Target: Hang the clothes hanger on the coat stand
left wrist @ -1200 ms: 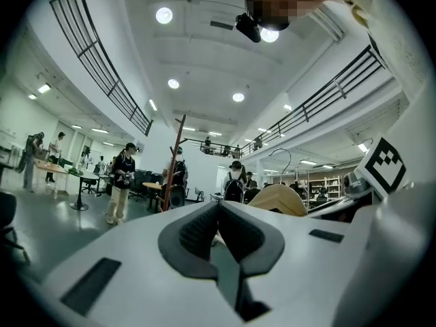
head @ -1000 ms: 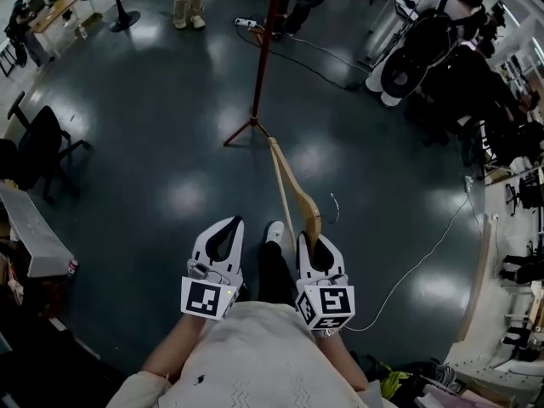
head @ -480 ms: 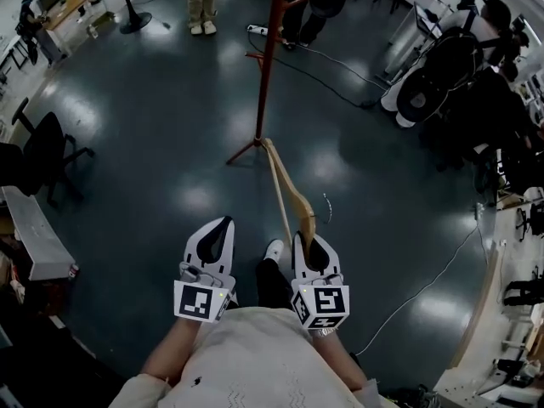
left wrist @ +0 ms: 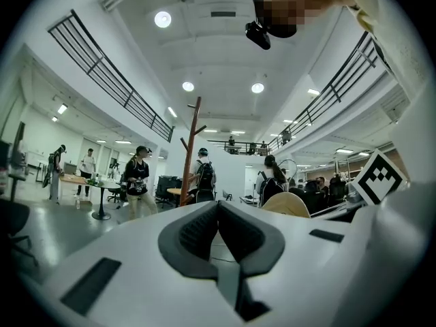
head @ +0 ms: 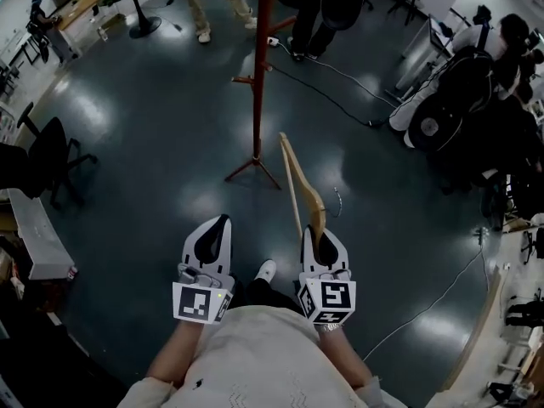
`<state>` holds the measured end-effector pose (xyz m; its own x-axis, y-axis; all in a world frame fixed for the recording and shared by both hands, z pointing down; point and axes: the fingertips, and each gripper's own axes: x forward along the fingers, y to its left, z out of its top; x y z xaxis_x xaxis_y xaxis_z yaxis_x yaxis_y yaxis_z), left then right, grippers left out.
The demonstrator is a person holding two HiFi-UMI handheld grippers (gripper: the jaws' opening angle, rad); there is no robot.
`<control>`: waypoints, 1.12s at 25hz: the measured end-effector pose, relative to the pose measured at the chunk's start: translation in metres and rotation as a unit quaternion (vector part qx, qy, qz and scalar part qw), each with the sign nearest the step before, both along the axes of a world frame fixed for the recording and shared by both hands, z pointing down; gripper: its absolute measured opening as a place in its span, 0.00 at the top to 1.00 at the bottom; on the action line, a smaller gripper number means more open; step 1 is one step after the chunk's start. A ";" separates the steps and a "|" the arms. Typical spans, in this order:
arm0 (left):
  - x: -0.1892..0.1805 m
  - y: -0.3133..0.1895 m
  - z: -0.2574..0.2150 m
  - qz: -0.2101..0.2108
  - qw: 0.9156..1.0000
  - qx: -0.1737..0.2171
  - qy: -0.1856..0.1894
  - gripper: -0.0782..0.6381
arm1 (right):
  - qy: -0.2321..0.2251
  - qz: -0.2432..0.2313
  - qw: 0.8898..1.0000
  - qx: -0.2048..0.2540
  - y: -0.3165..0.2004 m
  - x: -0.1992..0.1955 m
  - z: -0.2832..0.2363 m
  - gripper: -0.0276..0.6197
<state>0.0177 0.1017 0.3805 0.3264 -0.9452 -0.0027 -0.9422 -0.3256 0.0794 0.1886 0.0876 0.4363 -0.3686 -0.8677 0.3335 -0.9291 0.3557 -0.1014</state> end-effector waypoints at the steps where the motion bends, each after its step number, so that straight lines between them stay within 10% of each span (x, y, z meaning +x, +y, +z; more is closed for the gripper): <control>1: 0.003 -0.006 0.003 -0.002 1.000 -0.002 -0.001 0.87 | 0.000 0.001 1.000 0.001 -0.008 0.005 0.001 0.85; 28: 0.017 -0.267 0.007 0.065 0.997 -0.008 0.038 0.87 | 0.067 0.021 0.998 0.003 -0.259 0.002 -0.011 0.85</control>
<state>0.0352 -0.1656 0.3879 0.4450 -0.8954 -0.0167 -0.8836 -0.4420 0.1549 0.1902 -0.1711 0.4249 -0.2853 -0.8834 0.3719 -0.9481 0.3170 0.0258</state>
